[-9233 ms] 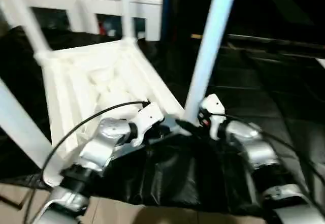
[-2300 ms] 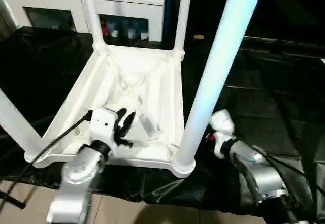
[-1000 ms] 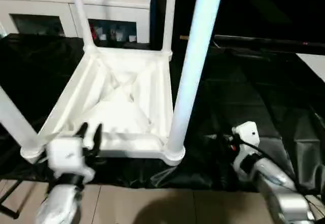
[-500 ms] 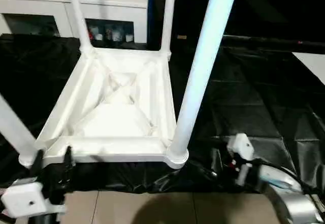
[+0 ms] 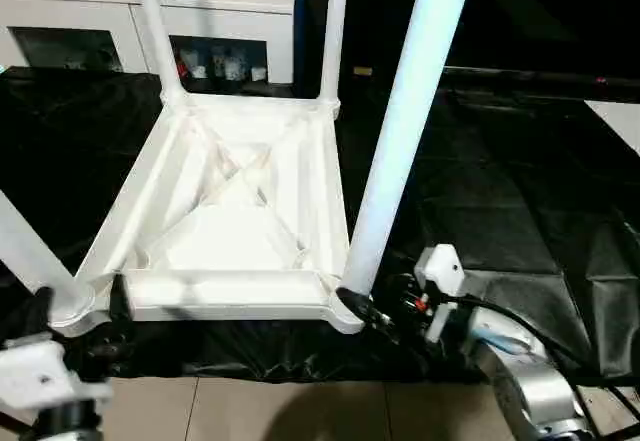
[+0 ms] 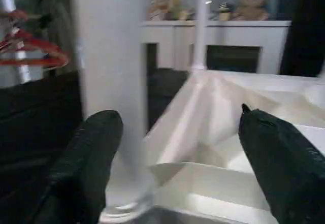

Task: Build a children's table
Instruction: Rotate leg to tighten, then flip table

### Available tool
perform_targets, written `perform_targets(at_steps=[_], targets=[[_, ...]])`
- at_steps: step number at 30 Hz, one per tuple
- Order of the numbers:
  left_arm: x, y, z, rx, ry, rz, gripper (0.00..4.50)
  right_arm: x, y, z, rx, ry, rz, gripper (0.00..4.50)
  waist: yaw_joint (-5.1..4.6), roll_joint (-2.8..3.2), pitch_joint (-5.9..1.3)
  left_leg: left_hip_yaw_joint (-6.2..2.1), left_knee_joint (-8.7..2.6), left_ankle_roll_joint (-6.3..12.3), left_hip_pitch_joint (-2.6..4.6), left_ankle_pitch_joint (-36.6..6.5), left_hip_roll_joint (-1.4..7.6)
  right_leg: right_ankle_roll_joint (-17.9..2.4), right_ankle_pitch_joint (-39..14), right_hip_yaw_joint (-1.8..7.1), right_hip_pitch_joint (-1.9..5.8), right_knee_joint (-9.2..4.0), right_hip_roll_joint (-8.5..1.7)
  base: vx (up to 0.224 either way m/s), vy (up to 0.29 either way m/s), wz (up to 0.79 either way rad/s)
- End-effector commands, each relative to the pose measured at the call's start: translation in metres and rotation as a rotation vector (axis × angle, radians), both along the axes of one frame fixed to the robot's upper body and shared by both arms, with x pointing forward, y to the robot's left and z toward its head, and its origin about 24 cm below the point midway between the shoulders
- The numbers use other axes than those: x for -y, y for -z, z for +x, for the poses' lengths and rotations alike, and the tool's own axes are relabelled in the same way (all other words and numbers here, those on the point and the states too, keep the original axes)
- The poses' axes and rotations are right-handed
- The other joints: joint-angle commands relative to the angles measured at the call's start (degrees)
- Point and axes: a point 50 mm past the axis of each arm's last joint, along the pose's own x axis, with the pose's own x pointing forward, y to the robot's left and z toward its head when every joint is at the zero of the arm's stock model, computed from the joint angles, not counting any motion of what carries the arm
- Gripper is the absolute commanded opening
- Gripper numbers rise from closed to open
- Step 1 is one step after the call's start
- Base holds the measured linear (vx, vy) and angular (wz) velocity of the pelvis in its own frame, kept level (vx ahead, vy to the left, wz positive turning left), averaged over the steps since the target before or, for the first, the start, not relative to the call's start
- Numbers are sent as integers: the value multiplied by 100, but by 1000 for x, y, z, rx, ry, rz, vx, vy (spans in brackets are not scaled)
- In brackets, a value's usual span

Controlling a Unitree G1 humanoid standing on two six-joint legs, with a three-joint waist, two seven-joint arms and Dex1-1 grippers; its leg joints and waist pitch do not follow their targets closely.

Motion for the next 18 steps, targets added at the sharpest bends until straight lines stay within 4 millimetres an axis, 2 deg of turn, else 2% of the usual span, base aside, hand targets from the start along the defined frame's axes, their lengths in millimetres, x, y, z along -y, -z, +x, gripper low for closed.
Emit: perform_targets(at_steps=[1, 4, 5, 6, 7, 8, 9, 10, 11, 12, 13, 16, 18], targets=[[-9, 5, 1, -28, -42, -15, 447, 0, -4, 9, 21, 49, 22, 450, 22, 49, -172, -82, -518, -5, 23, -1999, 243, -793, -1159, 274, 101, -474, -400, 0, 0, 0], [-21, 3, -1, -32, -162, -34, 447, -1, -3, 13, 29, 86, 8, 450, 23, 45, -178, -77, -516, -3, 29, -1874, 255, -819, -1021, 275, 104, -461, -398, 0, 0, 0], [-23, 1, -2, -21, -188, -35, 447, -1, -4, 14, 28, 92, 14, 450, 29, 25, -183, -74, -514, 7, 27, -1822, 259, -842, -940, 272, 112, -460, -402, 0, 0, 0], [-23, 0, -2, -15, -199, -35, 450, -1, -4, 14, 28, 94, 18, 433, 31, 40, -182, -76, -515, 9, 24, -1808, 259, -851, -905, 272, 115, -447, -401, 0, 0, 0], [-24, -1, -2, -7, -210, -35, 450, -1, -4, 14, 27, 97, 23, 433, 35, 29, -181, -72, -516, 33, 21, -1801, 260, -839, -904, 273, 121, -454, -404, 0, 0, 0], [-18, 0, 3, -19, -157, -29, 450, 1, -1, 15, 19, 112, 23, 416, 36, -6, -188, -62, -510, 48, 31, -1773, 265, -825, -914, 279, 109, -462, -408, 0, 0, 0], [-16, 2, 6, -21, -127, -39, 450, 2, 0, 15, 19, 120, 15, 416, 47, 14, -186, -66, -516, 40, 35, -1773, 264, -825, -937, 280, 104, -458, -413, 0, 0, 0], [-15, 5, 10, -29, -96, -49, 450, 3, 1, 15, 17, 131, 11, 413, 49, -12, -184, -55, -514, 25, 45, -1816, 267, -810, -975, 284, 94, -471, -401, 0, 0, 0], [-15, 5, 11, -31, -93, -50, 450, 4, 1, 15, 16, 132, 11, 406, 79, 9, -182, -52, -518, -2, 68, -1872, 257, -777, -1057, 288, 78, -475, -399, 0, 0, 0], [-16, 7, 17, -39, -61, -59, 450, 4, 0, 17, 15, 145, 18, 406, 74, -23, -180, -50, -520, -4, 61, -1874, 260, -761, -1056, 291, 82, -476, -397, 0, 0, 0], [-16, 8, 22, -47, -30, -60, 450, 5, -1, 18, 16, 155, 23, 378, 95, -10, -184, -54, -525, -19, 59, -1861, 245, -714, -1103, 290, 85, -476, -401, 0, 0, 0], [-18, 8, 31, -65, 19, -29, 450, 6, -3, 22, 21, 179, 26, 372, 114, -9, -192, -56, -531, -64, 73, -1838, 252, -687, -1092, 294, 78, -470, -403, 0, 0, 0], [-20, 9, 35, -77, 25, -14, 450, 7, -4, 23, 26, 190, 29, 337, 112, -9, -202, -57, -531, -82, 65, -1772, 251, -718, -940, 291, 92, -445, -400, 0, 0, 0]])
